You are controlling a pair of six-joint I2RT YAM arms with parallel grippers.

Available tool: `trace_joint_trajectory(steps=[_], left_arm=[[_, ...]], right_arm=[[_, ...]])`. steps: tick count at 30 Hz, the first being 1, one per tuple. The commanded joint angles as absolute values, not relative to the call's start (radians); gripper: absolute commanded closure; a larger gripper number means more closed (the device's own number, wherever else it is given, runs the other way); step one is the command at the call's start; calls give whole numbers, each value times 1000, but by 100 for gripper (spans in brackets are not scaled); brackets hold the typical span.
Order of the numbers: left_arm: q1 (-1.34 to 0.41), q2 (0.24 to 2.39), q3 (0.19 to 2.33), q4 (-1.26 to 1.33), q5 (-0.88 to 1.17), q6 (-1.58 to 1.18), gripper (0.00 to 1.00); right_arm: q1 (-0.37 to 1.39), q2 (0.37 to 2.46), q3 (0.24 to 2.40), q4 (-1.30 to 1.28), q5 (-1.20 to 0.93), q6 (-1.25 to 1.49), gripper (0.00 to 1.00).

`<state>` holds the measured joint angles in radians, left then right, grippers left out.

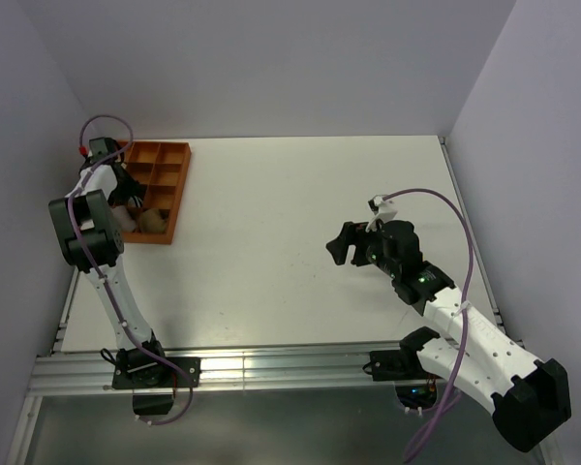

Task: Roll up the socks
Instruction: Place the sock in the storage box.

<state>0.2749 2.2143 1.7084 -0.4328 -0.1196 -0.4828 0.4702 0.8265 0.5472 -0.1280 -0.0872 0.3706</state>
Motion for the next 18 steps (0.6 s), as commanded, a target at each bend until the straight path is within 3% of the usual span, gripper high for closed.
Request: trace_joint_trajectory(steps=[1,6,16,18], left_arm=[[281,2269,1709,-474,-95,-482,84],[285,2234,1739,-520,-113,-500,64],[285,2122,1819,-618,-163,-537,45],[285,2091,1821,-637,-167,-543,36]], right_arm=[[465,816,545,-109,-86,348,13],[465,805,557,-118,-98,348,13],[465,781,601,-152,-126,350,15],[465,769,614,-169,-120,348,15]])
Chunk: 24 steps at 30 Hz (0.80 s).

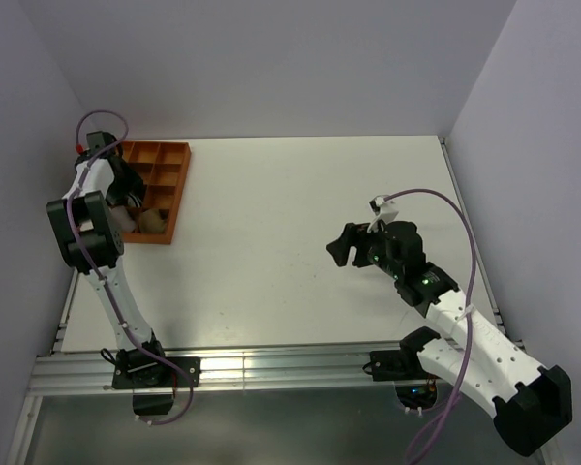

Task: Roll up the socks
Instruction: Place the sock in the storage box, then reset both arms

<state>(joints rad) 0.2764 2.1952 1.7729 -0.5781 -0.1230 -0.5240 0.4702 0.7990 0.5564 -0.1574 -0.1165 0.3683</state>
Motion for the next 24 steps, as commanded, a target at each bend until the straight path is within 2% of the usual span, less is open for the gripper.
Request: trace_joint_trajectory(steps=[1,5,11,14,15,18,21,22,24], left_arm=[[285,2080,1815,-643,-164,-545,34],[285,1993,1778,-684,-126,-568,27],[287,1653,1611,-643,-51,-577,23],[285,1377,1453,-526,-18,-571,11],[285,1238,1387,-485,-17,-566,1],[284,992,1306,-451,-37,-565,1],[235,899,1363,-570,-130,-516,1],[209,885,1400,-627,-225,-503,1],[103,806,1391,-637,-280,-474,0]], right_arm=[[465,762,626,-175,-115,348,15],[465,732,673,-216,-80,344,15],[465,655,788,-353,69,327,14],[465,614,850,-428,162,321,10],[465,604,870,-454,178,319,8],[465,563,908,-498,244,331,5],[466,528,926,-534,288,344,2],[466,523,937,-541,301,345,1],[466,497,952,-563,324,336,0]])
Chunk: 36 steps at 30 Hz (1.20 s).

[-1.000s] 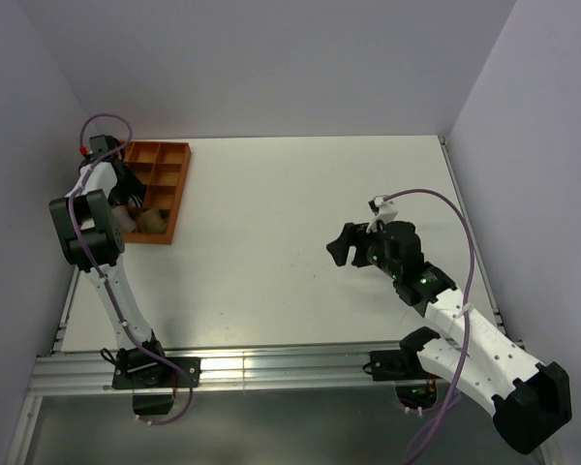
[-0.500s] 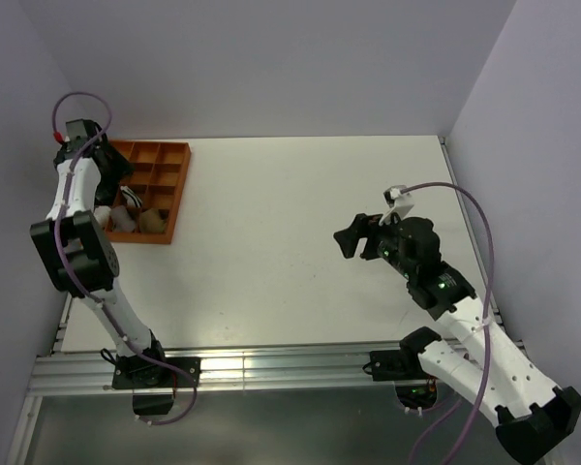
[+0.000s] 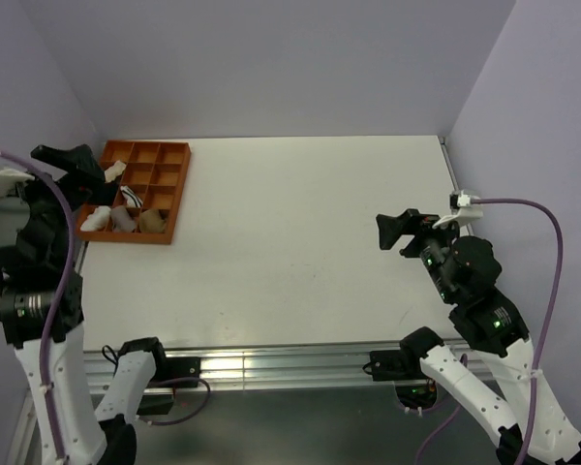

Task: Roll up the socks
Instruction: Reset both arms

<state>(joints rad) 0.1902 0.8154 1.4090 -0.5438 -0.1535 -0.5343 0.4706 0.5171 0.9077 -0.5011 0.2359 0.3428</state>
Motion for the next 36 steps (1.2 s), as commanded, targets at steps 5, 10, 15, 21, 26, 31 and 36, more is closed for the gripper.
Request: trace_joint_trajectory(steps=[5,10,15,21,26,31,36], left_arm=[[-47,599,1362,-698,-385,-453,1],[-101,485,1301,-768,-454,-471,1],[-118,350,1172,-761,-541,-491,0],[-141,223,1040,-710,-595,-511,1],[-155,196,983,-698,-653,-552,1],[-161,170,902,-661,-641,-583,1],[-161,167,864,-641,-664,-595,0]], right_arm=[[466,422,948,-583,376,321,0],[466,364,957,-607,454,288,0],[466,313,933,-595,515,281,1],[466,281,894,-568,537,273,1],[466,276,881,-558,540,275,1],[466,261,868,-554,534,278,1],[466,258,865,-551,537,270,1]])
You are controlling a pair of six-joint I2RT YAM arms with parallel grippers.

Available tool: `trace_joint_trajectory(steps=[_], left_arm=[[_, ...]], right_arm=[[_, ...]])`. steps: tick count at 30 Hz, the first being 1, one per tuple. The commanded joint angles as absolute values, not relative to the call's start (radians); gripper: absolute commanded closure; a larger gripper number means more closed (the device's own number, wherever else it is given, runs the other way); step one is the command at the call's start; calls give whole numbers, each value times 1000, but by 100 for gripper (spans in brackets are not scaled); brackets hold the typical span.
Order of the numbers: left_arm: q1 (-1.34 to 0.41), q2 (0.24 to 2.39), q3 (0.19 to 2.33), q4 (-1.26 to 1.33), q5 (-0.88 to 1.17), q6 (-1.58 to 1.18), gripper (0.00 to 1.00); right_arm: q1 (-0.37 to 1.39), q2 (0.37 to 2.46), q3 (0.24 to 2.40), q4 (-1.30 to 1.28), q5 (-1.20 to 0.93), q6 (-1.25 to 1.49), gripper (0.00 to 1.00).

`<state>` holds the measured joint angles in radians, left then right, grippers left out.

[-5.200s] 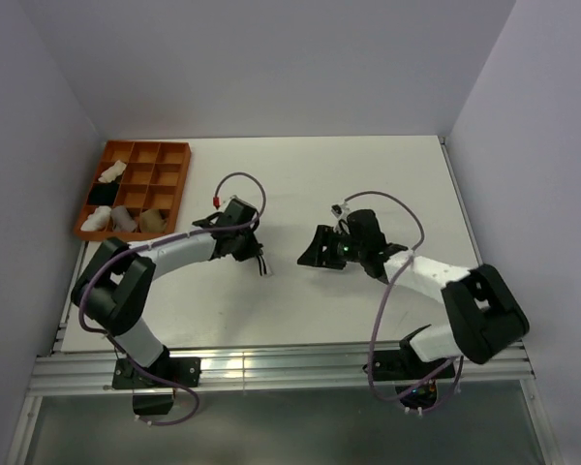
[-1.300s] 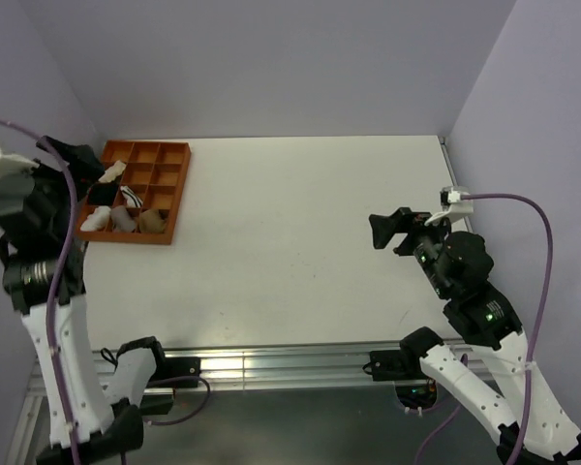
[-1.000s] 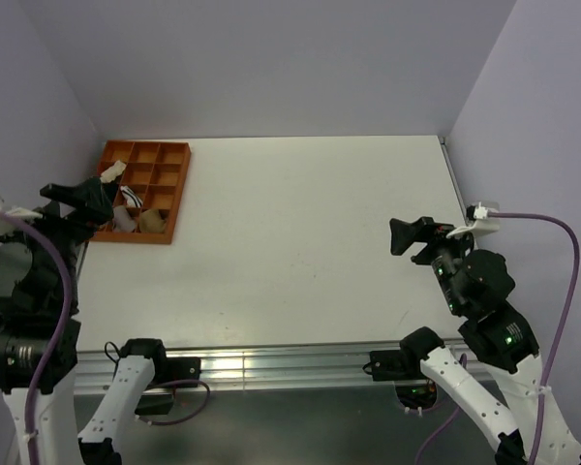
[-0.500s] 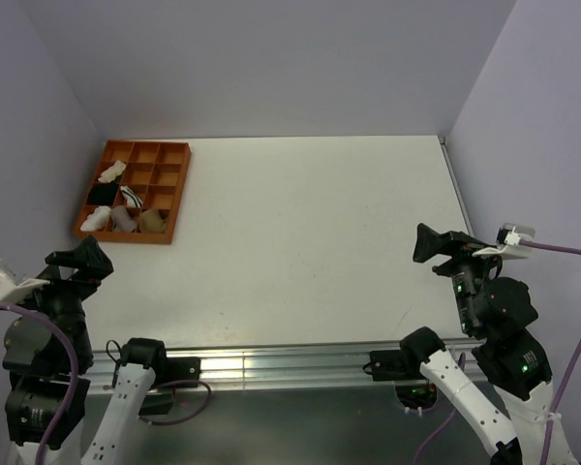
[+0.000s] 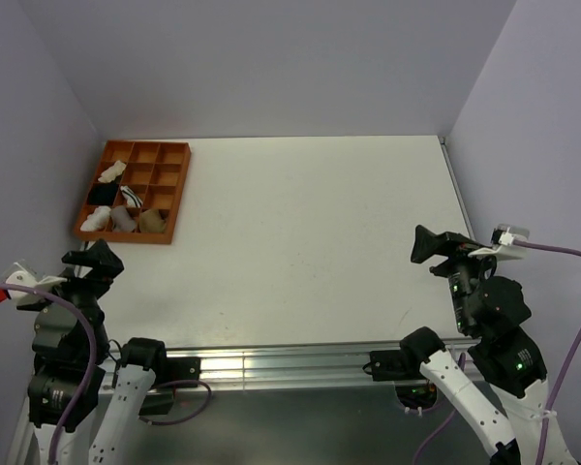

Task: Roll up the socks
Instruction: Reset both arms

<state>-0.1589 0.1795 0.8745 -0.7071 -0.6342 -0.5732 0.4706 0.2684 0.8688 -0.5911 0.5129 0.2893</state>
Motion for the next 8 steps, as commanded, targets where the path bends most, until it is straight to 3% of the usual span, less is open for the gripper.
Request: trace_joint_trajectory(steps=[1,8], left_arm=[[-161,169,861,-638,-661,-595,0],[-161,173,831,-612,-653,-589,1]], right_arm=[[466,255,862,-549,537,268,1],[466,249,850,-535,537,264,1]])
